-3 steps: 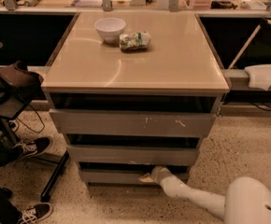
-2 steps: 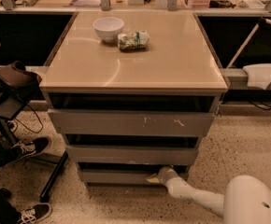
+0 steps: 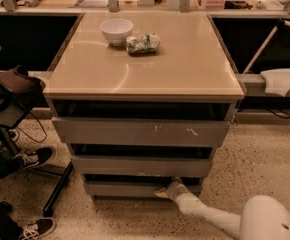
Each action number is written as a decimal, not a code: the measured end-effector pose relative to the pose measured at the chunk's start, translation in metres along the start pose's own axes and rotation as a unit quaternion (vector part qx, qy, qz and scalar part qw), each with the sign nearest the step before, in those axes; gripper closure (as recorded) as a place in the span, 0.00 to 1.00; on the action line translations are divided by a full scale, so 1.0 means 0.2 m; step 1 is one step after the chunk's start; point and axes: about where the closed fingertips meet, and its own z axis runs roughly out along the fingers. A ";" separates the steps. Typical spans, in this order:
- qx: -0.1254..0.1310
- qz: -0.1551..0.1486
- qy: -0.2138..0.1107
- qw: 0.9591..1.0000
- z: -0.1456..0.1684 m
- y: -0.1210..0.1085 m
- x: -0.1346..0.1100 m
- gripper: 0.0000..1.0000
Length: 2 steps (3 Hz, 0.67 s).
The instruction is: Open bottom drawer
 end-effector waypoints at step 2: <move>-0.007 0.017 0.004 1.000 -0.02 0.03 0.03 0.70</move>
Offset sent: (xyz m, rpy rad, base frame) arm -0.0576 -0.0343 -0.1237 0.1770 0.1994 -0.1780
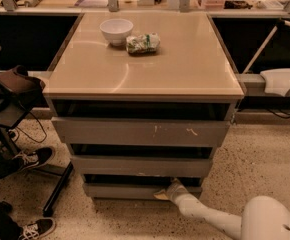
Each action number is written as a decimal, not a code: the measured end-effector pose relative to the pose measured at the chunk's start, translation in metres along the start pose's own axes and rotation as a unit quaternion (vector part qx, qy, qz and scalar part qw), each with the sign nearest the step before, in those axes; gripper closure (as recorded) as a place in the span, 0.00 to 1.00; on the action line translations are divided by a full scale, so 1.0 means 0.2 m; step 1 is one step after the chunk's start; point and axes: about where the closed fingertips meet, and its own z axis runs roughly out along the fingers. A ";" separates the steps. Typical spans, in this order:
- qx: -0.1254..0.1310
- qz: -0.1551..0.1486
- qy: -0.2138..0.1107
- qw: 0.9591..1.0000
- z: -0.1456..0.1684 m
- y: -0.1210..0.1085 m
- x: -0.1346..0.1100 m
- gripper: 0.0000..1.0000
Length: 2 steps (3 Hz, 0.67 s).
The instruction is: Open bottom drawer
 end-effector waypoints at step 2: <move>0.003 0.005 -0.019 1.000 0.04 -0.05 -0.05 1.00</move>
Offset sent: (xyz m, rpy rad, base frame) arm 0.1108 -0.0068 0.0268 0.2098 -0.2052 0.0418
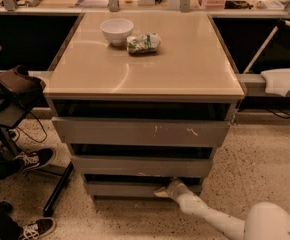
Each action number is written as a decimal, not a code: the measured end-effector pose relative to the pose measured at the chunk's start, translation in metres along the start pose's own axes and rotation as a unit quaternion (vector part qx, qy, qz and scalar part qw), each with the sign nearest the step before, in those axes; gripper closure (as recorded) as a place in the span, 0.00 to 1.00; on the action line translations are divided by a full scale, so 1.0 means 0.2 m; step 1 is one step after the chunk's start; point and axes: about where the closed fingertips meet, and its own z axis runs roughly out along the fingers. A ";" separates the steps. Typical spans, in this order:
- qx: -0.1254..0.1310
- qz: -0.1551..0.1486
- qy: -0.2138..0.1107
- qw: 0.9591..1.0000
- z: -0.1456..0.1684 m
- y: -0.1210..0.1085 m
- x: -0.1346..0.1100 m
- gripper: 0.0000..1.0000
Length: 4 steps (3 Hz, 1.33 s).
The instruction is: Open bottom drawer
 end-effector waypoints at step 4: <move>-0.014 0.028 -0.007 0.999 -0.09 0.05 0.02 1.00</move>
Offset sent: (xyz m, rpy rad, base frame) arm -0.1426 0.0313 -0.0420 0.3740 -0.0110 -0.0673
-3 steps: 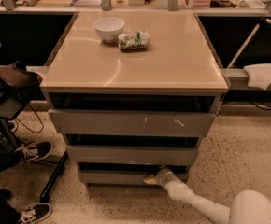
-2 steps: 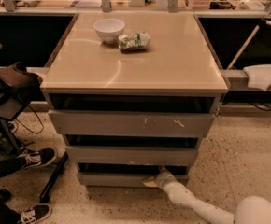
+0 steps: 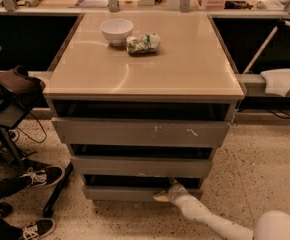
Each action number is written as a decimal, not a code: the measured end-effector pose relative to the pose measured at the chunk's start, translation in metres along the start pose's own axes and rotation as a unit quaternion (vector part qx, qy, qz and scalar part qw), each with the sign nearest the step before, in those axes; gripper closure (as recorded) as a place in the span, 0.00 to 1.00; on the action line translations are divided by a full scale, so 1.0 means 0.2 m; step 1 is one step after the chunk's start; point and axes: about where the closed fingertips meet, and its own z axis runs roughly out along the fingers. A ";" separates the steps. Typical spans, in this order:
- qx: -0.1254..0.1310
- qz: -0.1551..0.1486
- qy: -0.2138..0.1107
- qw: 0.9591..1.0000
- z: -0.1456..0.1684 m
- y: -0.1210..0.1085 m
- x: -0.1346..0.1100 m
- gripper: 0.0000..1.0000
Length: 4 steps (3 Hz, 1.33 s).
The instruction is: Open bottom drawer
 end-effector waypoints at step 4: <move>0.009 0.022 -0.001 1.000 -0.12 0.09 0.04 1.00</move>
Offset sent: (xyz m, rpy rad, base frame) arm -0.3555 0.0294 -0.0421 0.3138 0.0404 -0.4312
